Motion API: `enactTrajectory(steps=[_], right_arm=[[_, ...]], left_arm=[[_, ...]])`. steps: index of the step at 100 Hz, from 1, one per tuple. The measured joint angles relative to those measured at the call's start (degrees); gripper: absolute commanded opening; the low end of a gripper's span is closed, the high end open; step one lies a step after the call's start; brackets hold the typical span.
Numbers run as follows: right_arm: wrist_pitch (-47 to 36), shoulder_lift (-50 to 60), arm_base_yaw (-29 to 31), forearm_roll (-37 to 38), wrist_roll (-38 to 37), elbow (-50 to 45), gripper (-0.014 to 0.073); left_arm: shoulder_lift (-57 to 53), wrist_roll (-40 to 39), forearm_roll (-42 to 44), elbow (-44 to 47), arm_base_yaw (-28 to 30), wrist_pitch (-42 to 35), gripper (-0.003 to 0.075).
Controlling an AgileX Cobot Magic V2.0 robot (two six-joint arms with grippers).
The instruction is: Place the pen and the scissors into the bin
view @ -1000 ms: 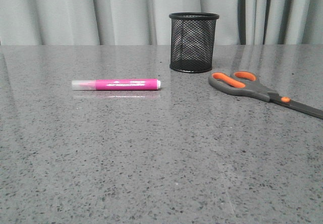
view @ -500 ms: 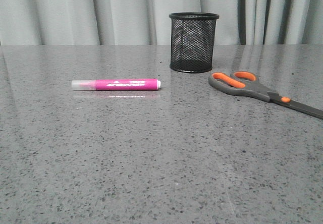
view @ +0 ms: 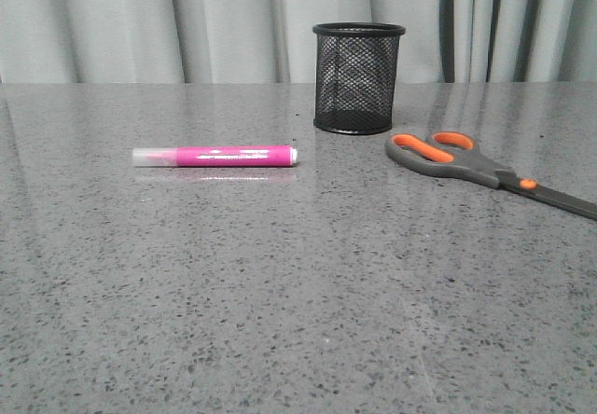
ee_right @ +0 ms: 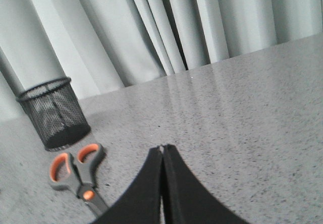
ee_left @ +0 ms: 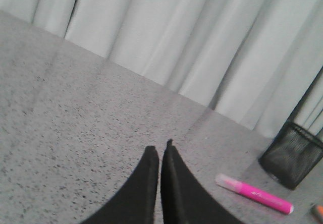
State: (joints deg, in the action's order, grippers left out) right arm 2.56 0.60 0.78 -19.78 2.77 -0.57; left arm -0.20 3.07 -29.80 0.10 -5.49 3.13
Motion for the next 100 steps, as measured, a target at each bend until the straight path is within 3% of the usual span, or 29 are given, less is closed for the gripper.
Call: enactTrajectory(steps=[20,42,62,75,100], right_arm=[[-0.95,0.00,0.00,-10.30,0.00,0.00,-0.0055],[4.83,-0.83,0.00,-11.36,0.44,4.29,-0.0055],[14.89,-13.12,0.00,-9.42,5.77,15.33,-0.0055],[22.75,-23.55,0.00,-9.06,9.74,22.76,-0.0055],[32.28,-38.16,0.00,-8.55,14.79,34.90,-0.0049]], left_arm=[[0.00,-0.10,-9.25,0.00,0.00,-0.35,-0.0019],[0.25,-0.10,-9.89,-3.20,0.00,4.05,-0.0020],[8.91,0.45,-1.07,-14.08,0.00,12.94,-0.0019],[17.87,5.99,4.66,-23.78,0.00,22.22,-0.0019],[31.04,13.93,6.78,-36.18,0.00,35.86,-0.0018]])
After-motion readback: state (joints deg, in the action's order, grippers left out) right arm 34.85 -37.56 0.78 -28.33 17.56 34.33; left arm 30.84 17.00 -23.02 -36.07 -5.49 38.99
